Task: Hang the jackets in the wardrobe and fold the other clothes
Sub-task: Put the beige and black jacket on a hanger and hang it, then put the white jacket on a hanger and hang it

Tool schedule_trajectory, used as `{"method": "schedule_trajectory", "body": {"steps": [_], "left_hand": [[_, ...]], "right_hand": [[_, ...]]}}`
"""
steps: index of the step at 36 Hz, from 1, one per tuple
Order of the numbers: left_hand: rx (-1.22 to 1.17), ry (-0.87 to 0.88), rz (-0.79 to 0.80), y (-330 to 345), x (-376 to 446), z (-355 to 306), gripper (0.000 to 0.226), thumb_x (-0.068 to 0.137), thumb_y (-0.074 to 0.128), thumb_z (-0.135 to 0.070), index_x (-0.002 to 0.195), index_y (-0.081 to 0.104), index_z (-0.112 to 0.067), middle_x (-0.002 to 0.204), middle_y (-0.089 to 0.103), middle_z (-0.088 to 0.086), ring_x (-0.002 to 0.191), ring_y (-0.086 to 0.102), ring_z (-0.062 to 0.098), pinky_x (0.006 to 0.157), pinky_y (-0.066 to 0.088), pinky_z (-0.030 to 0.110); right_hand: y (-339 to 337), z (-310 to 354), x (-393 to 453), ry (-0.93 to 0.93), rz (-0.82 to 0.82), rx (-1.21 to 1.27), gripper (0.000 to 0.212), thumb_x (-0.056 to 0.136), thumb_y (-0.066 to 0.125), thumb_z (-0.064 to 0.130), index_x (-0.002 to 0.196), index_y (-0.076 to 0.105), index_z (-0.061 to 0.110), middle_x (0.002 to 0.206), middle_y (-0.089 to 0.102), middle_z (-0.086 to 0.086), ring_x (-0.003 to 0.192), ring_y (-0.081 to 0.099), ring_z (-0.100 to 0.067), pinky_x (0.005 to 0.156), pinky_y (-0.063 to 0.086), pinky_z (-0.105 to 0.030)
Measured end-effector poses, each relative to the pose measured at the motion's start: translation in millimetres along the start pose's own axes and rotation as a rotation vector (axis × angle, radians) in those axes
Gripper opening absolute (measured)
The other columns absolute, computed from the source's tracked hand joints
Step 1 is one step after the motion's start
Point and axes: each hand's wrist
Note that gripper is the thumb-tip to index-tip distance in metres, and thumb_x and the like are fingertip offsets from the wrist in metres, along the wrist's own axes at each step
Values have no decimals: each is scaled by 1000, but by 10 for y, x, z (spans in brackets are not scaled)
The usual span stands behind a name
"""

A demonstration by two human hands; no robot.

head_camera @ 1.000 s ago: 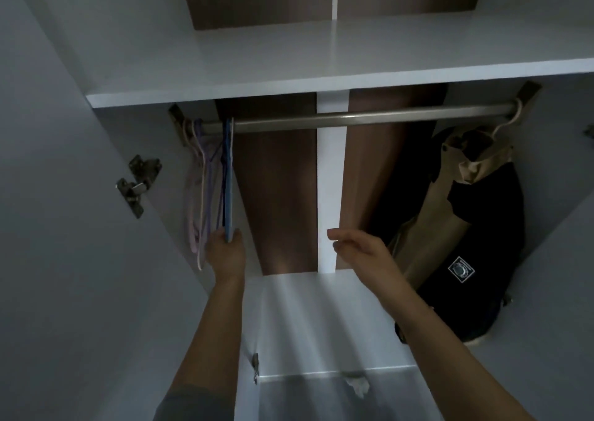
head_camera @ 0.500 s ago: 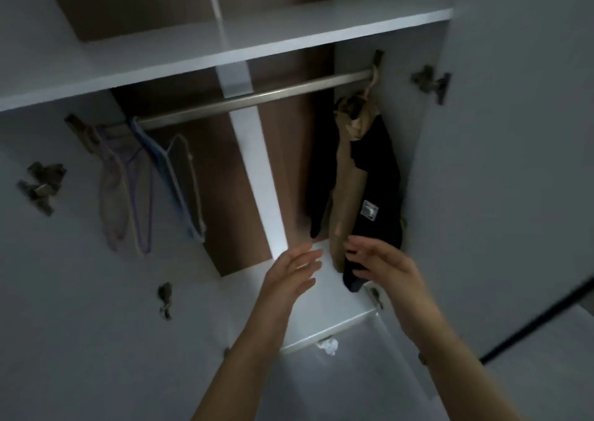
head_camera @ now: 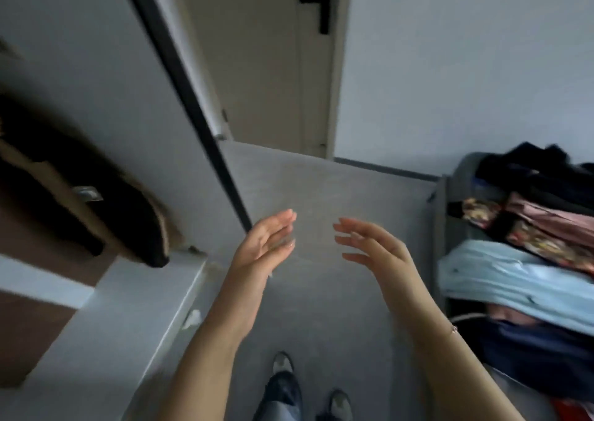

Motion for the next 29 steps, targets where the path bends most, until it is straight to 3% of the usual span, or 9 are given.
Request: {"method": "schedule_trajectory", "body": {"steps": [1,5,10,15,23,29], "left_hand": [[5,-29,102,323,57,19,38,81,60,-21,118,62,-30,126,63,-13,120,56,2,97,42,27],[-30,-26,137,591,167,54,35,84,62,-12,116,63,-25,122,66,-8,115,60,7,94,43,28],[-6,-126,520,1651,282,265,34,81,58,-22,114,64,-26,121,67,-6,116,60,12,94,44,31],[-12,-181,773,2551,214,432,31,81,58,-23,111,65,-26,117,68,-6,110,62,10,94,45,32],[75,-295,1140,4055,-339,933,30,87,57,-13,115,63,-23,117,69,-5,111,63,12,90,47,28],[201,-403,1310,5336,-963,1514,27,92,54,-4,111,63,-21,107,72,-8,104,65,9,87,50,24]], "right_hand": [[-346,21,-125,-20,-93,9,28,96,47,2,109,68,17,111,71,3,103,66,-16,81,52,-26],[-648,83,-250,-25,-161,2,29,95,47,1,113,66,12,113,71,-3,101,66,-16,80,52,-23],[-1514,36,-990,-58,-554,53,29,95,49,4,114,68,15,112,71,0,103,66,-15,87,52,-28],[-2064,-30,-1571,-76,-832,113,28,93,49,0,112,67,10,108,72,-3,101,67,-18,81,52,-26],[-2961,-263,-2595,-85,-1210,208,28,94,50,3,111,68,15,108,73,2,101,68,-16,77,54,-21],[-3848,-678,-3382,-44,-1419,312,27,93,50,2,111,68,12,109,72,0,101,68,-18,88,53,-34]]}}
Point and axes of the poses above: each hand's wrist, its own x-axis towards the middle knuckle, its own y-axis out of the palm, z = x × y
